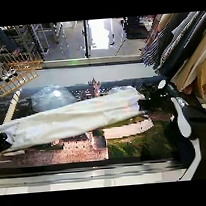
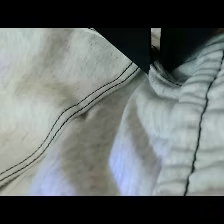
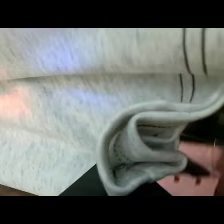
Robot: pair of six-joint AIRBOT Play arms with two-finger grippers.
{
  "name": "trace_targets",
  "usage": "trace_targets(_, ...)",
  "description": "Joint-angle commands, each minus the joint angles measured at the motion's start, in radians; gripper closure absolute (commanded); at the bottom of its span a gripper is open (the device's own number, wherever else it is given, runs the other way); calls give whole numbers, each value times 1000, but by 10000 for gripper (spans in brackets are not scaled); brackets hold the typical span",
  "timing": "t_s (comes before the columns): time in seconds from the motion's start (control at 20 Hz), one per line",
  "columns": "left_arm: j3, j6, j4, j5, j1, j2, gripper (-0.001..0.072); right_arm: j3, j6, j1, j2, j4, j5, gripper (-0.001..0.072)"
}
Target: Fold the clothes and pants, and hang the long-sleeved shirts on hangers.
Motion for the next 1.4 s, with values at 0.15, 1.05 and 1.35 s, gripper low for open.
trace_targets(0.15, 2, 97, 274, -112, 0, 55, 694, -632, -29, -5, 473, -45, 23, 678)
trace_targets(1.05, 132, 109, -214, -197, -1, 92, 131, -733, 79, -132, 583, -50, -266, 263)
trace_targets(1.35, 132, 109, -229, -198, -1, 61, 131, -728, -37, -132, 532, 156, -340, 676)
